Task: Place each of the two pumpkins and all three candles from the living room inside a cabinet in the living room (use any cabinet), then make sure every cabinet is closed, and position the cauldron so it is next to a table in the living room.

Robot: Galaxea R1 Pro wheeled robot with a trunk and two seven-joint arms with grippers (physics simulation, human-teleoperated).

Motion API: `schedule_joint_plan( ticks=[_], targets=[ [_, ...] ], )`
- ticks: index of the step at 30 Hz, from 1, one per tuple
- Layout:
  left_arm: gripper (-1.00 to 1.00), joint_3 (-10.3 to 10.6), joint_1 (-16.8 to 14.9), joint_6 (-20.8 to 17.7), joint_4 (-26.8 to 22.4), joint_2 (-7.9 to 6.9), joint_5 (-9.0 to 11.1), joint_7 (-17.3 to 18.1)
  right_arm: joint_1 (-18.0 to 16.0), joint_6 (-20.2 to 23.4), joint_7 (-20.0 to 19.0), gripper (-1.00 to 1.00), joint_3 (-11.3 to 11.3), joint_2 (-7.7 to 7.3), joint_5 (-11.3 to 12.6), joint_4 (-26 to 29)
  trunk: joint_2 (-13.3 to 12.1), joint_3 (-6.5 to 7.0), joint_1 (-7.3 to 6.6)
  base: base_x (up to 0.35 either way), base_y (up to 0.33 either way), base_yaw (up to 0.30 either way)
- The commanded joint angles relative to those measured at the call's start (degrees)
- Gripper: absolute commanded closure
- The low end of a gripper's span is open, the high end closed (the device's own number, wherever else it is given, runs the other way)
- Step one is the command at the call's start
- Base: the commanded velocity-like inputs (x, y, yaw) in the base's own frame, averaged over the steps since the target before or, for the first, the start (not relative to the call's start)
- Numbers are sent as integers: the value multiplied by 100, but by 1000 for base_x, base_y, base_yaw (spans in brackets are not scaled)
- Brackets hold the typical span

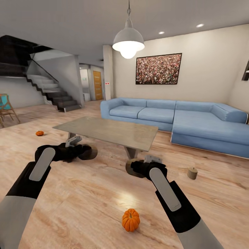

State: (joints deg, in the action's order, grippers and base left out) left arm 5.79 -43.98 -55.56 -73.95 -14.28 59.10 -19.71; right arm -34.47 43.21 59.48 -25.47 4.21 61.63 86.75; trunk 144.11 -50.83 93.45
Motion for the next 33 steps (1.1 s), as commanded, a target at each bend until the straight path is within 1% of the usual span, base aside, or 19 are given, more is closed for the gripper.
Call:
schedule_joint_plan(
  ticks=[1, 21, 27, 33],
  targets=[
    [100, 10, -5, 1, -5, -4, 79, -59, -7, 21, 64, 100, -2, 0, 40, 6, 3, -3, -2, -77, 57, 280],
    [100, 10, -5, 1, -11, -4, 81, -58, -7, 21, 64, 100, -9, 9, 42, 4, 3, 70, -2, -11, 23, 280],
    [100, 3, -5, 1, -12, -4, 148, -58, -7, 21, 64, 100, -8, 9, 42, 3, 3, 92, -2, 0, 2, 280],
    [100, 2, -5, 1, -6, -4, 169, -59, -7, 21, 64, 100, -4, 7, 42, 2, 3, 114, -2, 0, 0, 280]
  ],
)
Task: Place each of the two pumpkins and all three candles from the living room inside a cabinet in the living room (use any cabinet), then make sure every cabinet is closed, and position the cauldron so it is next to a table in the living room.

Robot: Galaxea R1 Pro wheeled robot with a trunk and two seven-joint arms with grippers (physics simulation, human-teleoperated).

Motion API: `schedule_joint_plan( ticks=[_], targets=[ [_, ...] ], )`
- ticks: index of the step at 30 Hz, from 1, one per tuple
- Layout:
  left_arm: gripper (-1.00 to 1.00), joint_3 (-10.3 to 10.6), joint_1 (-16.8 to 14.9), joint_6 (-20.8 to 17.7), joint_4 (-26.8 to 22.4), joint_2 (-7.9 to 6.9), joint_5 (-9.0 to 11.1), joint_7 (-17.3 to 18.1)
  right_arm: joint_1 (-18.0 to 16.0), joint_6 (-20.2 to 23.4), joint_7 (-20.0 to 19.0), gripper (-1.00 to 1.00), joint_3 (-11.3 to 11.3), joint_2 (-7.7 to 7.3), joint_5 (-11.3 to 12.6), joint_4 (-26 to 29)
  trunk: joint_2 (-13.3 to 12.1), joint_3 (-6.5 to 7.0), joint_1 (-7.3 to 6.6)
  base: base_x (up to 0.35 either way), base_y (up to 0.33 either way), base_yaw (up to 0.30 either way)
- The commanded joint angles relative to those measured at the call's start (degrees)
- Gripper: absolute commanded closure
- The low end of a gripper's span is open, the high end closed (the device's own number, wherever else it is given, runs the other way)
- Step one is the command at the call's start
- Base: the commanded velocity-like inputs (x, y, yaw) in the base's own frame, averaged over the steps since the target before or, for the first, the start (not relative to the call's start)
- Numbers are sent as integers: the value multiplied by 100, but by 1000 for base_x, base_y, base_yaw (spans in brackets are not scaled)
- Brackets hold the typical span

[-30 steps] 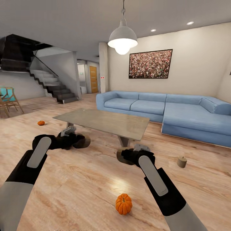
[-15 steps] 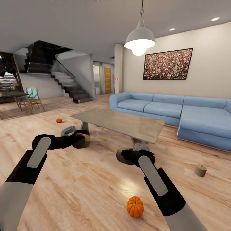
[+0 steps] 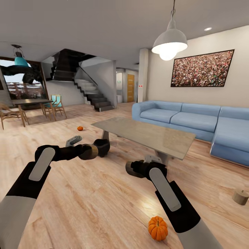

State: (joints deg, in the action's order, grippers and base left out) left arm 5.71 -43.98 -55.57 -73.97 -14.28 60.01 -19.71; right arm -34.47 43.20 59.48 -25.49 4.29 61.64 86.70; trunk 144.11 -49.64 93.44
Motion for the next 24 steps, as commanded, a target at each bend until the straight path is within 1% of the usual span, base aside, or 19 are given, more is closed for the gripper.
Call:
schedule_joint_plan(
  ticks=[1, 14, 24],
  targets=[
    [100, 10, -6, 2, -5, -4, 81, -60, -7, 21, 64, 100, -1, -2, 41, 6, 3, -3, -2, 0, 0, 280],
    [100, 13, -6, 2, -4, -4, 90, -60, -7, 21, 64, 100, -1, -5, 41, 5, 3, 44, -2, -1, 0, 280],
    [100, 15, -6, 2, -4, -4, 90, -60, -7, 21, 64, 100, 0, -7, 41, 8, 3, 81, -2, -21, 30, 280]
  ],
)
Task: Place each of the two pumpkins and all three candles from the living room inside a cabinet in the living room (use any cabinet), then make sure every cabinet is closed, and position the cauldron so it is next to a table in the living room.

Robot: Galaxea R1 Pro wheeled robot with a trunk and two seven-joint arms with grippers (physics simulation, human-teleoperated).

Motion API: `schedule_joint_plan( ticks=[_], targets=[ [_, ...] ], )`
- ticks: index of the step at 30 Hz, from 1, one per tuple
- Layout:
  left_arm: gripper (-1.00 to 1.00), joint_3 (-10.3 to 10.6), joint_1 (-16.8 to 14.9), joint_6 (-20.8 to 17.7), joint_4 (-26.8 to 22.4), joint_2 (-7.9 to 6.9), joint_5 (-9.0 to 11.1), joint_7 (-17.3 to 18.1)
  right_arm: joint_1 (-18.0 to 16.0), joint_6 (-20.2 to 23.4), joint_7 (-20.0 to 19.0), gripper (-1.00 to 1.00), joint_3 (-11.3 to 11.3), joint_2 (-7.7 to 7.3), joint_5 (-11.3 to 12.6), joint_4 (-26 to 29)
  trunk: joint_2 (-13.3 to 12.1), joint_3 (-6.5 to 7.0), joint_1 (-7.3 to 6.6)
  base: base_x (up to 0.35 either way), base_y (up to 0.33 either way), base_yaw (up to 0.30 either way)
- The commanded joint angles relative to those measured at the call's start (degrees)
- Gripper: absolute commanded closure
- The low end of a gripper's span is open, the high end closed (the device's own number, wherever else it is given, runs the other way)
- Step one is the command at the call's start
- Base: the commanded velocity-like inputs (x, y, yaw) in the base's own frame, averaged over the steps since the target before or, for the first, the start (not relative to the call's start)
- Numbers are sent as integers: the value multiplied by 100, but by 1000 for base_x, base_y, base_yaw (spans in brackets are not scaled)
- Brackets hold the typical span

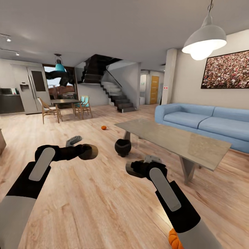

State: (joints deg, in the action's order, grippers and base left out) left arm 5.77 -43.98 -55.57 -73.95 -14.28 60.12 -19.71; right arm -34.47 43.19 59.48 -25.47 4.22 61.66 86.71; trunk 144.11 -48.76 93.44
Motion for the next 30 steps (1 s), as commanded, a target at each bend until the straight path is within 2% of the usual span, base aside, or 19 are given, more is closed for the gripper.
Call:
schedule_joint_plan(
  ticks=[1, 18, 30],
  targets=[
    [100, 8, -5, 2, -5, -4, 79, -59, -7, 22, 64, 100, -2, 0, 40, 7, 3, -3, -2, -2, 4, 280],
    [100, 4, -5, 2, 0, -4, 79, -59, -7, 22, 64, 100, -6, 12, 40, -76, 3, 52, -2, 0, 1, 281],
    [100, 4, -5, 2, 9, -4, 79, -59, -7, 22, 65, 100, -1, 25, 46, -266, 3, 6, -2, 4, 0, 263]
  ],
)
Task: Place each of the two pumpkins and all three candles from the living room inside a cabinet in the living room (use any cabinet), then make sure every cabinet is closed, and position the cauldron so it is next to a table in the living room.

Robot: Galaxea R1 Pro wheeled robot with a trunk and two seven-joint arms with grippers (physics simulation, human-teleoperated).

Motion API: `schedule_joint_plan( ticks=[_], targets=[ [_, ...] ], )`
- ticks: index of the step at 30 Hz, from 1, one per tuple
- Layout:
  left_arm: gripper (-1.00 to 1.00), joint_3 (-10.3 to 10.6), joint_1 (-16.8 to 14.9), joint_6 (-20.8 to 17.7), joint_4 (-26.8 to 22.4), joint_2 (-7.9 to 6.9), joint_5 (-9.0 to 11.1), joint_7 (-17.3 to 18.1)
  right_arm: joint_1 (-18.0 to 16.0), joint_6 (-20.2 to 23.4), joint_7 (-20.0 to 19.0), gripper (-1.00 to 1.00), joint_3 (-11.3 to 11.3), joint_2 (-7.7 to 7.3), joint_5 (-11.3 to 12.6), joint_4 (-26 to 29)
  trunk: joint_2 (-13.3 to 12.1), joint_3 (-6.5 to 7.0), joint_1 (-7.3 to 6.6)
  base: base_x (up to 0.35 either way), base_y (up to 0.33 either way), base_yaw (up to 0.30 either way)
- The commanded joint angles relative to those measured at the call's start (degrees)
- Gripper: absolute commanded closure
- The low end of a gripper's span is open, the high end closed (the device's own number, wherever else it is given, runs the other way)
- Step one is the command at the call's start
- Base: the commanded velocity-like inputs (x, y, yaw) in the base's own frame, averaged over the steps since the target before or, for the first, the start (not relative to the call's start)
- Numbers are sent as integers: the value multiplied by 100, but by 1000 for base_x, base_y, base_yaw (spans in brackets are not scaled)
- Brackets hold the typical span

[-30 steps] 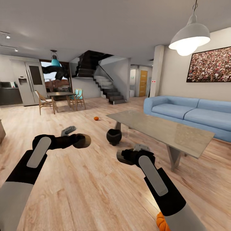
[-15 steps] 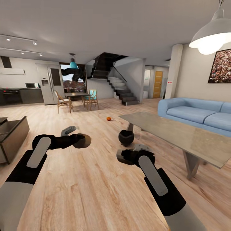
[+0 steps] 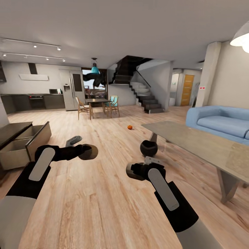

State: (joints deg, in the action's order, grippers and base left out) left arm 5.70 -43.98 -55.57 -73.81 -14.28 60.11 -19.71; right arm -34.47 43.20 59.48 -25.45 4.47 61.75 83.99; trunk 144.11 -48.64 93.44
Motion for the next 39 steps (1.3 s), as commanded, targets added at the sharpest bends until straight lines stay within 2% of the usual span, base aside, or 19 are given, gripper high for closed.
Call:
schedule_joint_plan(
  ticks=[1, 14, 25, 39],
  targets=[
    [100, 0, -6, 3, -4, -4, 79, -59, -7, 22, 64, 100, -3, 1, 37, 6, 4, -13, -1, 97, 0, 235],
    [100, -16, -6, 3, 11, -4, 79, -59, -9, 23, 64, 100, -6, 1, 37, 4, 4, -94, -1, 289, 2, 227],
    [100, -24, -6, 3, 16, -4, 88, -59, -7, 24, 64, 100, -13, -3, 33, 10, 4, -162, -1, 286, 171, 211],
    [100, -25, -6, 10, 16, -4, 79, -59, -7, 15, 64, 100, -10, -16, 38, 6, 4, -171, -1, 322, 79, 20]
  ],
)
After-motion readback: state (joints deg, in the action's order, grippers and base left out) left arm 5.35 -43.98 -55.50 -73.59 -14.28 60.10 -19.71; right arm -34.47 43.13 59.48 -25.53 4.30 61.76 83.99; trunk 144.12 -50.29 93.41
